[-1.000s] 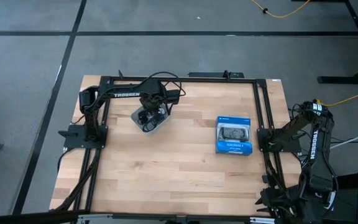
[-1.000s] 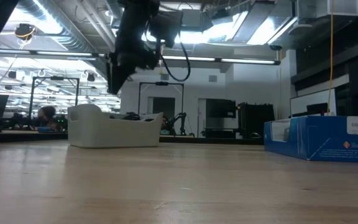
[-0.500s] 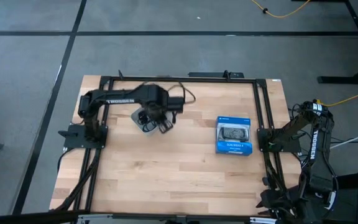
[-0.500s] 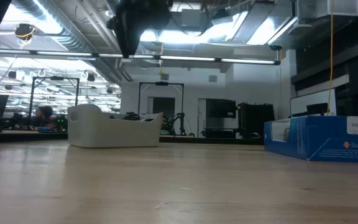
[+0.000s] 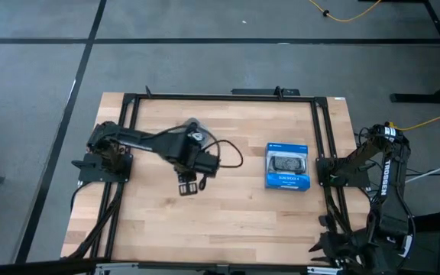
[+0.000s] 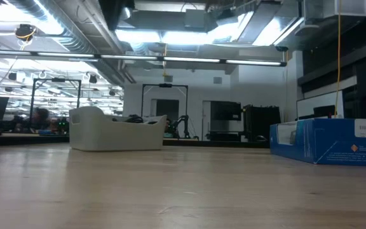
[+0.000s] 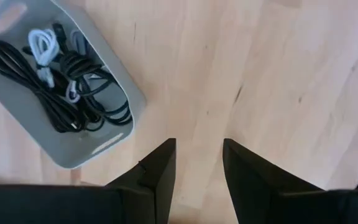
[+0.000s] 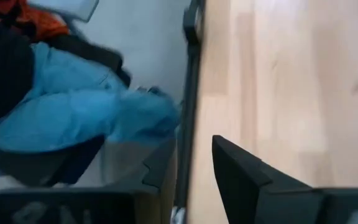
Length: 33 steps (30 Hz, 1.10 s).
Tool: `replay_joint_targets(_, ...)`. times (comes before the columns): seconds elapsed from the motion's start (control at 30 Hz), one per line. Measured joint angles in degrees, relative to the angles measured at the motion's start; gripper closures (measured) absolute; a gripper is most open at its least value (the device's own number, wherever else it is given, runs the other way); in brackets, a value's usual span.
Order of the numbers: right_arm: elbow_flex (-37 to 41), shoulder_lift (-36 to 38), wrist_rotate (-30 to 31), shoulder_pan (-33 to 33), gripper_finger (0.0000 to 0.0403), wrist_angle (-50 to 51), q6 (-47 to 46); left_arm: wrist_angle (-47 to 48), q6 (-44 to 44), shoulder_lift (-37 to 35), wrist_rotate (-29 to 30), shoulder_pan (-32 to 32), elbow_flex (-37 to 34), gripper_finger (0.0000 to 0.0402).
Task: Pick and place USB-C Cables
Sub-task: Return to Home Position
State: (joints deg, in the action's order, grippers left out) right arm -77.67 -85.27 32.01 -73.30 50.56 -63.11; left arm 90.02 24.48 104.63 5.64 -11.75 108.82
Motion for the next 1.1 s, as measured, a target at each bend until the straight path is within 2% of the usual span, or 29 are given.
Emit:
replay_joint_targets(0.13, 0.00, 0.00, 5.51, 0.00, 0.0297, 0.33, 7.24, -0.14, -0.75, -3.46, 3.51, -4.12, -0.64, 0.0277)
replay_joint_targets(0.27, 0.04, 0.00, 11.89, 0.00, 0.0297, 1.86, 16.07, -0.23, 4.19, -9.40, 10.44, -8.90, -4.13, 0.0277)
replay_joint_targets(0.47, 3.98, 0.04, 29.37, 0.07, 0.0297, 1.95, 21.62, -7.55, 9.49, -21.49, 21.27, -15.93, -18.30, 0.0277)
replay_joint_targets(0.6, 12.23, 0.02, 35.78, 1.25, 0.0297, 1.26, 15.57, -17.75, 10.93, -29.63, 23.60, -18.44, -30.42, 0.0277)
replay_joint_targets(0.73, 21.82, 0.02, 40.13, 3.99, 0.0297, -0.81, 0.19, -32.75, 5.70, -35.66, 24.11, -18.97, -41.28, 0.0277)
replay_joint_targets(0.83, 28.39, 0.02, 42.43, 6.75, 0.0297, -4.44, -11.78, -43.35, -0.59, -39.03, 23.46, -18.61, -48.10, 0.0277)
replay_joint_targets(0.93, 33.63, 0.02, 41.91, 9.87, 0.0297, -12.81, -17.07, -49.05, -2.57, -41.59, 21.67, -17.53, -52.98, 0.0277)
replay_joint_targets(1.0, 36.18, 0.02, 39.51, 11.87, 0.0297, -22.21, -15.05, -50.01, -2.52, -43.50, 20.68, -16.72, -55.16, 0.0277)
replay_joint_targets(1.1, 39.44, 0.02, 32.66, 15.28, 0.0297, -42.64, -2.88, -51.13, -2.33, -45.78, 19.58, -15.59, -57.03, 0.0277)
